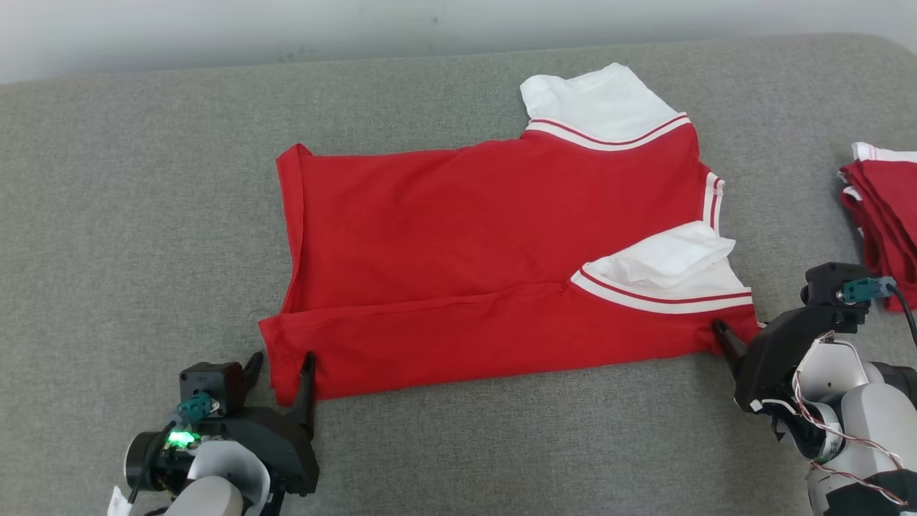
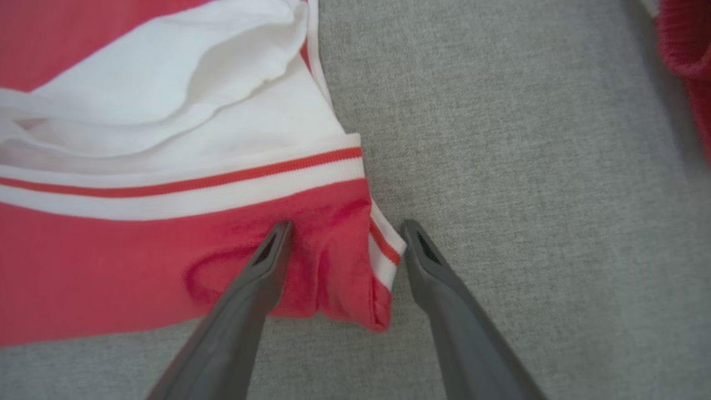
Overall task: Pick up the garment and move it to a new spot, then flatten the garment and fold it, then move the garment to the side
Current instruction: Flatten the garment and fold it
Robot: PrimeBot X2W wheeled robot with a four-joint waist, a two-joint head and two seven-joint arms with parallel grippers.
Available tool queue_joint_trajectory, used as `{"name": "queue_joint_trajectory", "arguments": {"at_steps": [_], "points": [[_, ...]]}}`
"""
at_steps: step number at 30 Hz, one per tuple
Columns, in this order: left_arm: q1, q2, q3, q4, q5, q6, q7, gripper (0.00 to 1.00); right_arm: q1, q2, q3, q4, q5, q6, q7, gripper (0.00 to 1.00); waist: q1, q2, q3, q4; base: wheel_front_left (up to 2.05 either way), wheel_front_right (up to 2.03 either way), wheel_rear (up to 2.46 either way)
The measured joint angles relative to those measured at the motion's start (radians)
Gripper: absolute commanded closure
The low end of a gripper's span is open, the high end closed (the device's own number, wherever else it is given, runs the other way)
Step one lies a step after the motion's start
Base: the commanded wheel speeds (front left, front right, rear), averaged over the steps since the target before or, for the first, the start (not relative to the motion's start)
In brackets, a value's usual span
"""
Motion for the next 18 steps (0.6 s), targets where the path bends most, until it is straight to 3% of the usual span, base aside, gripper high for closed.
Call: {"name": "queue_joint_trajectory", "arguments": {"at_steps": [1,2,3,4,5,11,18], "points": [[-0.003,-0.002,-0.001,0.003,-0.003,-0.004,0.002,0.0,-0.003,0.0,0.0,0.006,0.0,0.0,0.003,0.0,0.0,-0.0001,0.002,0.002,0.0,0.0,0.0],[-0.004,-0.003,-0.002,0.007,-0.005,-0.005,0.005,0.08,-0.005,0.001,0.001,0.01,0.003,0.0,0.006,0.0,0.0,-0.0002,0.003,0.003,0.0,0.0,0.0],[-0.007,-0.005,-0.003,0.009,-0.005,-0.006,0.006,0.43,-0.006,0.001,0.001,0.011,0.004,0.0,0.007,0.59,0.0,-0.0002,0.005,0.005,0.0,0.0,0.0],[-0.009,-0.006,-0.005,0.013,-0.005,-0.011,0.008,0.65,-0.006,0.0,0.002,0.012,0.005,0.0,0.007,0.92,0.0,-0.0001,0.005,0.006,0.0,0.0,0.0],[-0.014,-0.008,-0.007,0.019,-0.011,-0.018,0.017,1.0,-0.006,-0.002,0.007,0.014,0.007,0.0,0.008,1.0,0.0,-0.0002,0.005,0.007,0.0,0.0,0.0],[-0.016,-0.034,-0.015,0.047,-0.044,-0.04,0.025,1.0,0.009,-0.001,0.018,0.013,0.052,0.0,0.002,1.0,0.0002,0.0,-0.018,0.006,0.0,0.0,0.0],[0.067,-0.034,0.011,0.028,-0.08,-0.031,0.005,1.0,0.082,0.0,-0.002,-0.05,0.087,0.0,-0.013,1.0,0.0002,0.0001,-0.077,-0.001,0.0,0.0,0.0]]}}
